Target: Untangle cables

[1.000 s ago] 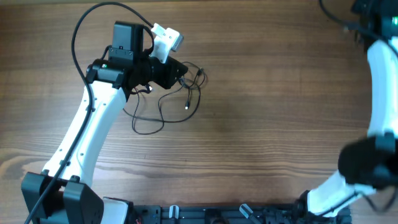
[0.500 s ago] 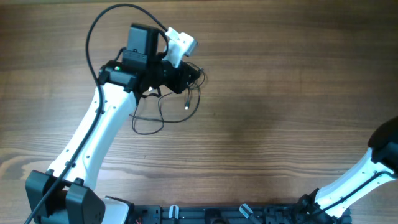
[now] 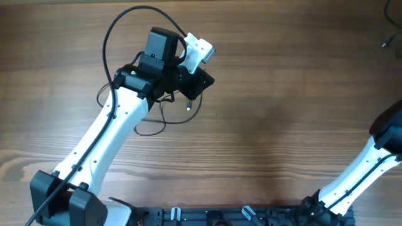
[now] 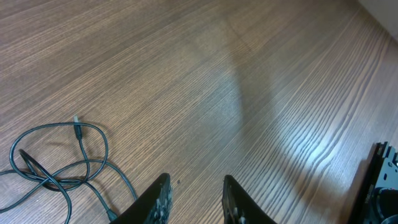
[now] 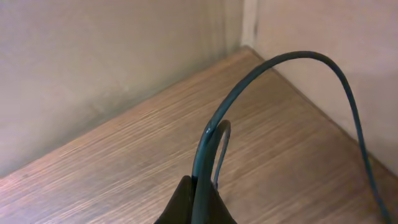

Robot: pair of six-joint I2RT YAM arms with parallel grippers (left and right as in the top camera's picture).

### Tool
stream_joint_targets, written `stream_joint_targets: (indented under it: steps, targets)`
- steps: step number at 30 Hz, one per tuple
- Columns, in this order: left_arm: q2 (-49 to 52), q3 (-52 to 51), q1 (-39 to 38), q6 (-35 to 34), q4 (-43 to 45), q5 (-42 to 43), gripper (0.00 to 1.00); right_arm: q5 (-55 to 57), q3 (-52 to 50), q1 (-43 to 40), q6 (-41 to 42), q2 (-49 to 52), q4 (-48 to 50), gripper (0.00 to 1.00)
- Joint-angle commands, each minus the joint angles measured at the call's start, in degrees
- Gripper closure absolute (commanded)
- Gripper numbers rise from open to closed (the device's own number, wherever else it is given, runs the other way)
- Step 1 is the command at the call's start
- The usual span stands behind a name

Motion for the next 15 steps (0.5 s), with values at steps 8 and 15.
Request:
stream_joint_targets:
  steps: [8, 15]
  targets:
    - [-1.2, 0.4, -0.1, -0.1, 0.3, -0.2, 0.71, 16.5, 1.8, 2.0, -2.0, 2.8, -3.4, 0.96]
    - [-1.2, 0.4, -0.1, -0.1, 0.3, -0.2, 0.71, 17.7, 1.8, 1.9, -1.8, 2.8, -5.0, 0.38]
